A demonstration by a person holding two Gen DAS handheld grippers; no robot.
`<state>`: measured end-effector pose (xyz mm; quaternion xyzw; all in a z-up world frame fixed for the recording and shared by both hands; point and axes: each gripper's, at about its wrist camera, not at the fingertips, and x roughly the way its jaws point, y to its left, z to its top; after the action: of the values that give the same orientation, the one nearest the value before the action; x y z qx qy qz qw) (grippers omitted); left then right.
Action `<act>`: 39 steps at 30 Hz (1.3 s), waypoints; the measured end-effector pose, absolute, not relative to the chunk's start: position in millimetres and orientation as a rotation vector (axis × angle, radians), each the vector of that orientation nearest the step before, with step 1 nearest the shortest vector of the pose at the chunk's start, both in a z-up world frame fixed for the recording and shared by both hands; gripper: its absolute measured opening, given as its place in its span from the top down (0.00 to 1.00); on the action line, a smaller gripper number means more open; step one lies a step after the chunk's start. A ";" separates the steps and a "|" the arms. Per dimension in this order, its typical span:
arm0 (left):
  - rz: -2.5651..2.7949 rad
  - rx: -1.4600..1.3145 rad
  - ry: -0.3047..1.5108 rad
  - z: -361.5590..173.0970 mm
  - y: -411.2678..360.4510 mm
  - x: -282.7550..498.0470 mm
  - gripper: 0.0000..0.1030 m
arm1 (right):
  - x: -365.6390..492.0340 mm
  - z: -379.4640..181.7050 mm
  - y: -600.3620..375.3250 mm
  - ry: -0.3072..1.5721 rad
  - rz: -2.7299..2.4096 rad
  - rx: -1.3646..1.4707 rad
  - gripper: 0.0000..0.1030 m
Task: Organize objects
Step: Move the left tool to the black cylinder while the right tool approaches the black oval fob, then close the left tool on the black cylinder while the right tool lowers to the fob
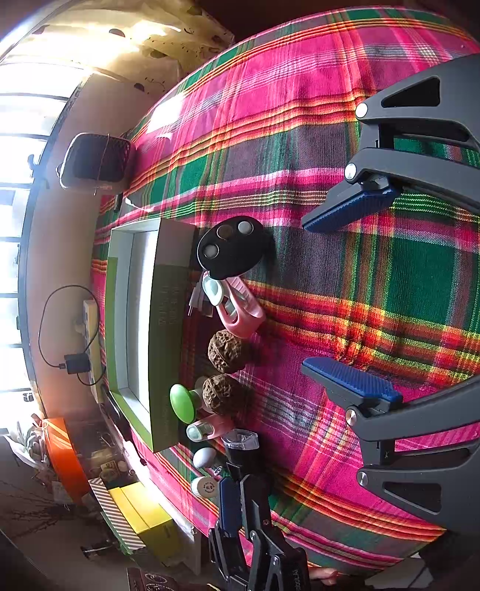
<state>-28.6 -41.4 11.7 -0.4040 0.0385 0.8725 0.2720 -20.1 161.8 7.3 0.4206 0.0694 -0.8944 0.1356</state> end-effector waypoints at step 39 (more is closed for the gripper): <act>2.487 -1.196 0.149 5.5 -19.7 -35.3 0.76 | -27.8 7.9 165.9 0.211 -2.566 1.223 0.32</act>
<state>-35.3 -19.7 5.5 -0.4249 0.0528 0.8840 0.1878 -27.8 165.9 7.9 0.4245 0.0732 -0.8907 0.1453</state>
